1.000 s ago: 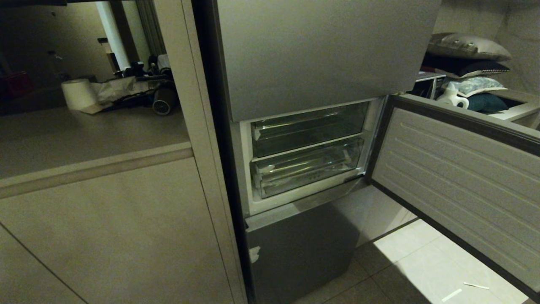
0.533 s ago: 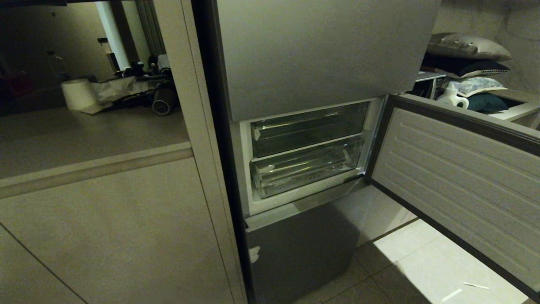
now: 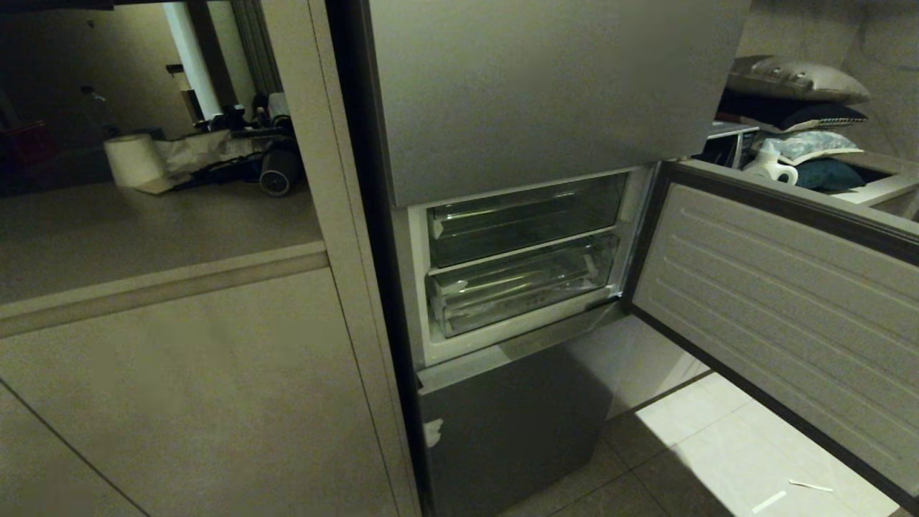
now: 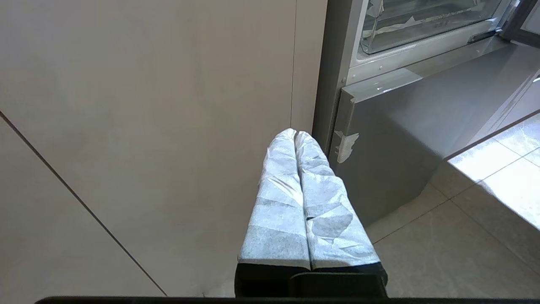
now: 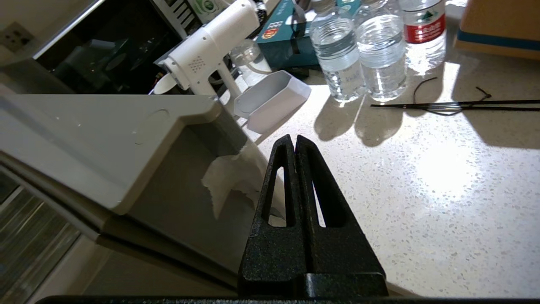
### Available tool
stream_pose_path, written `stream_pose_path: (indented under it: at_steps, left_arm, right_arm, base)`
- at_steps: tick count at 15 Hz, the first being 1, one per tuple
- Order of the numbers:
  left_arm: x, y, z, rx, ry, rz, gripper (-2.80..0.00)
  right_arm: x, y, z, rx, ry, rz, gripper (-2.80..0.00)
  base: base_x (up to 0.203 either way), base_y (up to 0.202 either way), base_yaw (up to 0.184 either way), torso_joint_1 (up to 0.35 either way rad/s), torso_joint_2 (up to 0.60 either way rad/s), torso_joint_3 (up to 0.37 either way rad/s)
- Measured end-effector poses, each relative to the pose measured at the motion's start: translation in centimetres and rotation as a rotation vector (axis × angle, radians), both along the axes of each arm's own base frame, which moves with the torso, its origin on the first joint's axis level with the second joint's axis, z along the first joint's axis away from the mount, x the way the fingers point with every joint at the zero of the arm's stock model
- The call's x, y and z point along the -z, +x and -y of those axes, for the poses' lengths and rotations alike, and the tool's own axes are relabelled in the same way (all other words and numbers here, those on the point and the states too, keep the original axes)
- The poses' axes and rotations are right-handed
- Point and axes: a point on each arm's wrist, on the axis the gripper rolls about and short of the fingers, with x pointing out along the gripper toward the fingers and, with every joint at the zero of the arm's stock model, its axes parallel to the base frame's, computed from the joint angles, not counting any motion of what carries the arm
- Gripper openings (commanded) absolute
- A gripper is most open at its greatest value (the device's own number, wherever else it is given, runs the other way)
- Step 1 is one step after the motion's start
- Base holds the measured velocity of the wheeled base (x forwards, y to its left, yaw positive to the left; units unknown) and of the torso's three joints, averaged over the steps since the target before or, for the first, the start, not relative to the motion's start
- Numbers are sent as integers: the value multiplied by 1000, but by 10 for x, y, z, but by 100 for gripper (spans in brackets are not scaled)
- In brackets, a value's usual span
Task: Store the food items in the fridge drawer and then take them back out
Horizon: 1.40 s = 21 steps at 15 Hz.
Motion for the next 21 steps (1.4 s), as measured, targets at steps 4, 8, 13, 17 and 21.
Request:
stream_pose_path:
  at_steps: [4,8,13,17,21]
  left_arm:
    - [0,0,0,0,0,0,-280]
    - [0,0,0,1,0,0,-280]
    - [0,0,0,0,0,0,-280]
    - [0,0,0,0,0,0,-280]
    - [0,0,0,0,0,0,-280]
  right_arm:
    - [2,-7,-1,-69,12,11,-280]
    - [2,-14,0,-83,17,16,-280]
    - [-3,-39,6,9,-11,19,-280]
    - [-3,-40,21,11,-16,19,-280]
    - [5,-26,35,-76,8,26,-280]
  base:
    - [0,0,0,0,0,0]
    - [0,0,0,0,0,0]
    - [0,0,0,0,0,0]
    - [0,0,0,0,0,0]
    - [0,0,0,0,0,0]
